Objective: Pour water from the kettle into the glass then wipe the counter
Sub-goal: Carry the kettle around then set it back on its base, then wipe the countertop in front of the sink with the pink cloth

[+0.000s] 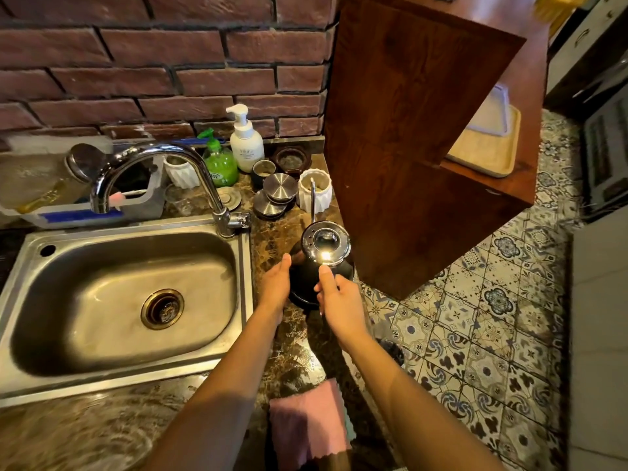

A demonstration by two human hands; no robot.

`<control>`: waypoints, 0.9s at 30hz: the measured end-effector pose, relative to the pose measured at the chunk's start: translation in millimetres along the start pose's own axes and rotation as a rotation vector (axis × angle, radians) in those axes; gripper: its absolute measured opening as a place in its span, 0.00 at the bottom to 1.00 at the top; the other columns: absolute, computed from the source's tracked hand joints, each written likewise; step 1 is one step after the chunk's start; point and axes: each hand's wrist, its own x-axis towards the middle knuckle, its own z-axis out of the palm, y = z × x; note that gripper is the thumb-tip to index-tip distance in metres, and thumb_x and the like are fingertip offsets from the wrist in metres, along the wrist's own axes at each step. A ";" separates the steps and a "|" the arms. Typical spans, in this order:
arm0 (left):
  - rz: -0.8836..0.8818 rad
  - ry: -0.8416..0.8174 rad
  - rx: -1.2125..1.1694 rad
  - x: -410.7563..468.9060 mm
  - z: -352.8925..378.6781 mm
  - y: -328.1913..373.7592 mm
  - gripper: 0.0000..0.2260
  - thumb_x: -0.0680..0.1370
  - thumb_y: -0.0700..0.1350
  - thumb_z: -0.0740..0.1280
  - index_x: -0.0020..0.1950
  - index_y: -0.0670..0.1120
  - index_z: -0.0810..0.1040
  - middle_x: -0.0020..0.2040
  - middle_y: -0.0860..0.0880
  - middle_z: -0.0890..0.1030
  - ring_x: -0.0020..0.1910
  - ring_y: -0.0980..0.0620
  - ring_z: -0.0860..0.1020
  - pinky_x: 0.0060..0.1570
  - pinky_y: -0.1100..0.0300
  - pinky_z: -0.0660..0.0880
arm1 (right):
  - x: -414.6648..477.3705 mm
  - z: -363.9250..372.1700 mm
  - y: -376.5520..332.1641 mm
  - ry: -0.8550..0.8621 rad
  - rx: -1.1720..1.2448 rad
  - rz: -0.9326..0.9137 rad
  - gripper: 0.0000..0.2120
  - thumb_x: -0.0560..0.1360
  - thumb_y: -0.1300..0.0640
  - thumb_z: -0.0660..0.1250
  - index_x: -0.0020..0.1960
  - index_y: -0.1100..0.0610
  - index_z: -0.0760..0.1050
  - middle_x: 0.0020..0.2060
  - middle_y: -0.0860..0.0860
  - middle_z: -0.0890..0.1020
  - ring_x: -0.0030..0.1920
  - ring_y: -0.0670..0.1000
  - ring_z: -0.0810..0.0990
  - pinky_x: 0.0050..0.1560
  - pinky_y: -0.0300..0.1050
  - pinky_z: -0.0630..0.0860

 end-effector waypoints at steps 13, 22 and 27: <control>-0.151 0.035 -0.037 6.4 2.2 17.1 0.24 0.83 0.63 0.56 0.72 0.52 0.74 0.67 0.46 0.80 0.66 0.43 0.76 0.61 0.47 0.74 | 23.3 1.6 -11.4 -0.082 0.032 0.018 0.24 0.85 0.43 0.58 0.39 0.57 0.76 0.28 0.48 0.76 0.27 0.43 0.73 0.37 0.43 0.71; 0.003 -0.034 0.336 -57.4 -30.0 -37.3 0.08 0.82 0.55 0.64 0.53 0.54 0.80 0.48 0.50 0.82 0.41 0.51 0.77 0.49 0.51 0.76 | -5.4 -9.6 9.4 -0.030 -0.252 -0.044 0.29 0.80 0.32 0.59 0.53 0.57 0.81 0.44 0.54 0.85 0.48 0.56 0.82 0.48 0.49 0.73; 0.087 -0.111 1.015 -82.5 -47.3 -74.9 0.17 0.75 0.54 0.74 0.61 0.49 0.83 0.51 0.48 0.84 0.53 0.49 0.81 0.56 0.58 0.76 | -34.0 -21.4 49.7 -0.131 -0.447 -0.227 0.24 0.79 0.46 0.72 0.68 0.61 0.76 0.57 0.55 0.82 0.61 0.55 0.80 0.58 0.46 0.75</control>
